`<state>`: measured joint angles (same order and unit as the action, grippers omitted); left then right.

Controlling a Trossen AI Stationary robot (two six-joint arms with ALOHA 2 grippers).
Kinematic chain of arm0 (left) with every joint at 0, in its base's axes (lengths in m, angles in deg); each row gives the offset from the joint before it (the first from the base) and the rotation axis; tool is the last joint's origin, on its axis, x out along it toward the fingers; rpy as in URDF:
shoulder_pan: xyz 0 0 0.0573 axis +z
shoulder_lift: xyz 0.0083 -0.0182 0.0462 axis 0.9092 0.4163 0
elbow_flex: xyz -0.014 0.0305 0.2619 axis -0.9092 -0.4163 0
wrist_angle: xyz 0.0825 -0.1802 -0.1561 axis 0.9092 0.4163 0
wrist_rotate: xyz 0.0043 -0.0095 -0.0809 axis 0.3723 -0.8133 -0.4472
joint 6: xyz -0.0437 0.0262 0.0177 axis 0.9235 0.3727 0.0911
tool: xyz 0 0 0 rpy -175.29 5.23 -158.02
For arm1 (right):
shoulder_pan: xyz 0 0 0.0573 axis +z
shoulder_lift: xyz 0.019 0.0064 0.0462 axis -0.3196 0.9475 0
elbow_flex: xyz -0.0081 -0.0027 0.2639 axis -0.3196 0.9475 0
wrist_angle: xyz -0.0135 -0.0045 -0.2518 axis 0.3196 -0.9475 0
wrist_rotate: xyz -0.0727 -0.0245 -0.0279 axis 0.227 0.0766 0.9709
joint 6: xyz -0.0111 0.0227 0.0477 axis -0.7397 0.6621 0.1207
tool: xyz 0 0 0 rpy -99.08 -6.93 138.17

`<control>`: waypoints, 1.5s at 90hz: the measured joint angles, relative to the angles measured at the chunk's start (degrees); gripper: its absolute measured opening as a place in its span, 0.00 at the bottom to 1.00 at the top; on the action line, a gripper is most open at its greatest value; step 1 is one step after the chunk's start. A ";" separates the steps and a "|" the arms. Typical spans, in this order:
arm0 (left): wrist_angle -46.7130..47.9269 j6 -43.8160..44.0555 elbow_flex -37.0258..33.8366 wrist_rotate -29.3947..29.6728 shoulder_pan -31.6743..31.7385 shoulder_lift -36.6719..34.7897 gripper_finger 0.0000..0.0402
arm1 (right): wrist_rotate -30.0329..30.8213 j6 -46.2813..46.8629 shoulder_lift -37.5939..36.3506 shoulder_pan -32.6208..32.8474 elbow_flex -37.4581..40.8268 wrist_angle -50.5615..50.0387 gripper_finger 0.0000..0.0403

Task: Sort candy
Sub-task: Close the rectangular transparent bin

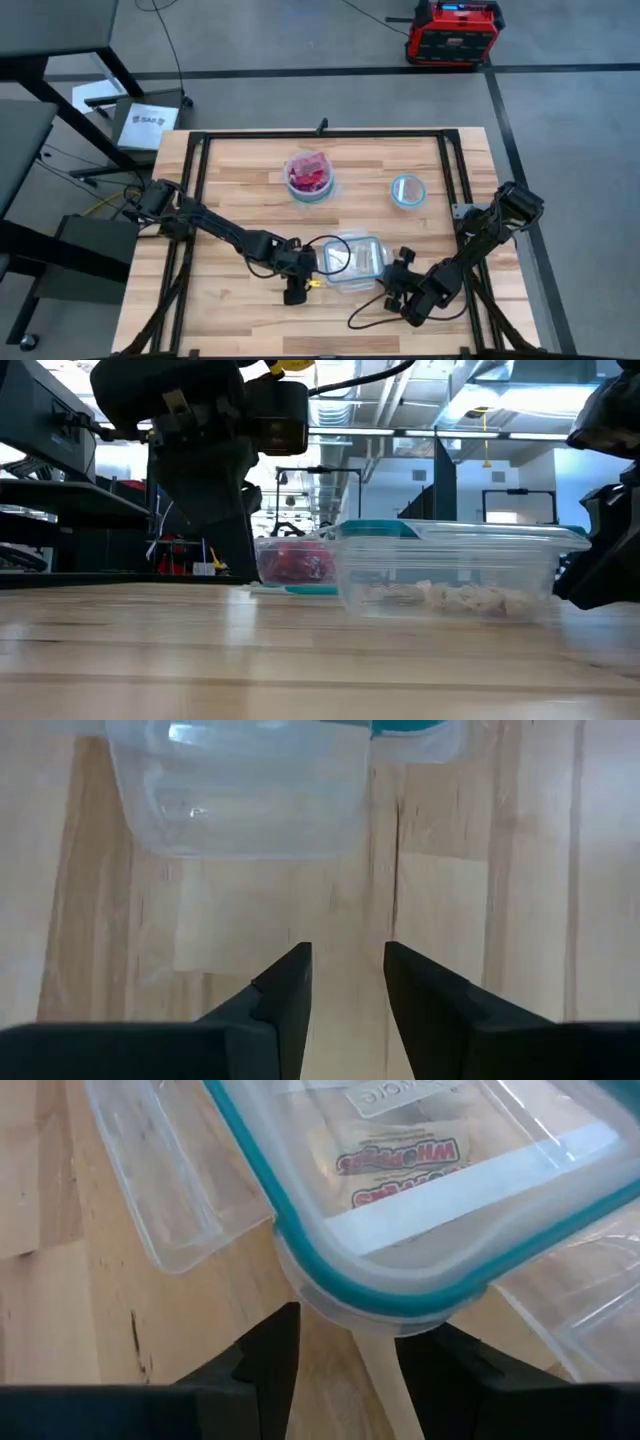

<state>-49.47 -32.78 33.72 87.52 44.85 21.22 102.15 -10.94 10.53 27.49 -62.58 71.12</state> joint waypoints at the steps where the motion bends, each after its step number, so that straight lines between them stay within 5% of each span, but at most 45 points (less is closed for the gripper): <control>1: -0.01 -0.09 0.00 -0.01 0.00 0.00 0.28 | -0.01 0.00 -0.01 0.00 0.00 0.00 0.37; 135: -2.28 -4.14 0.00 1.21 0.00 0.00 0.28 | -0.26 -0.13 -0.01 -0.04 -0.01 0.00 0.37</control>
<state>-51.75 -36.91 33.72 88.73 44.85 21.22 101.89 -11.07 10.52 27.45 -62.59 71.12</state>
